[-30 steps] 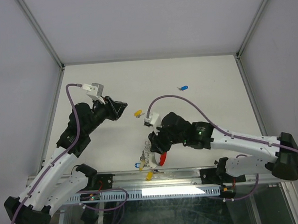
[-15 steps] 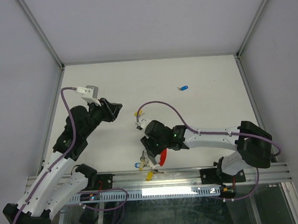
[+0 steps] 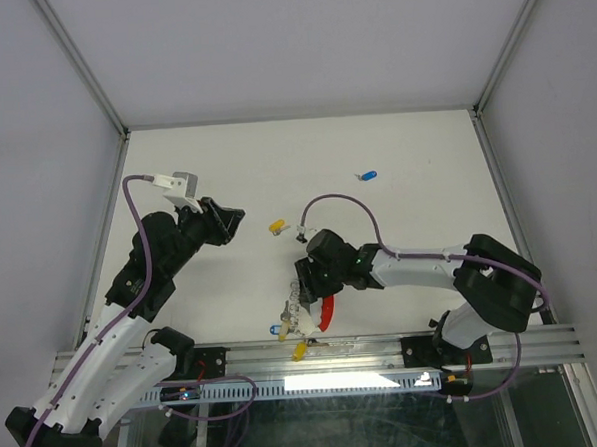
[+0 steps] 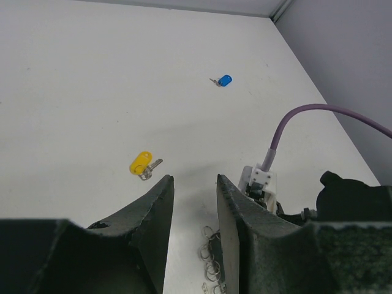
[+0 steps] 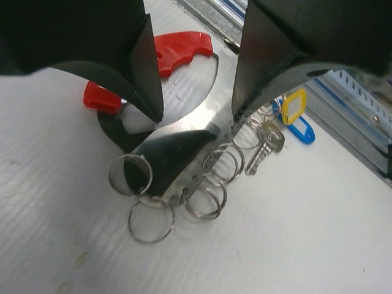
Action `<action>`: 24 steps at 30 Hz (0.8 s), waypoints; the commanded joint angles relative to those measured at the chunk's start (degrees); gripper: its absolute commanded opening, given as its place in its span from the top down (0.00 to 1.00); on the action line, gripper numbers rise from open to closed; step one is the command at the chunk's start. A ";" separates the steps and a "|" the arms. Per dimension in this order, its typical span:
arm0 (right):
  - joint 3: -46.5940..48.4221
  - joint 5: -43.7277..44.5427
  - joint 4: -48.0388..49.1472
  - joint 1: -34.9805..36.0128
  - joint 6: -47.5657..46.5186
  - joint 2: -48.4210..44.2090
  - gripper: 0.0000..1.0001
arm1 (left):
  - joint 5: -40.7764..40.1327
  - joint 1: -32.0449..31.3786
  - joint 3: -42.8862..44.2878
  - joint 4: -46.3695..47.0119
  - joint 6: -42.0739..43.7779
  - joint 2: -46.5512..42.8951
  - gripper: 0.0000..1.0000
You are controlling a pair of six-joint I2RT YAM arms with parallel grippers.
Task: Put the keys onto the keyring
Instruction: Move the keyring to the center of the board.
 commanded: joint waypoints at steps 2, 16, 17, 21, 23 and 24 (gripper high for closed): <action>-0.66 1.70 5.26 -4.06 2.45 2.10 0.47 | -0.63 0.37 0.35 1.07 -0.30 -0.50 0.66; -0.79 6.84 2.48 -18.79 -7.12 -3.04 0.45 | 0.37 0.39 0.12 0.50 0.13 0.37 0.65; -0.37 6.45 2.27 -18.83 -8.17 -4.03 0.45 | 0.72 0.35 0.11 0.55 0.28 0.64 0.65; -0.20 2.03 2.19 -18.62 -11.82 -9.13 0.46 | 5.34 0.39 -0.61 0.41 1.78 2.14 0.63; -0.91 1.49 1.98 -18.48 -11.72 -12.27 0.47 | 8.38 0.39 -1.48 0.06 1.72 3.02 0.61; -1.49 1.52 1.96 -18.48 -11.39 -14.00 0.47 | 9.75 0.35 -2.20 0.04 1.07 3.47 0.61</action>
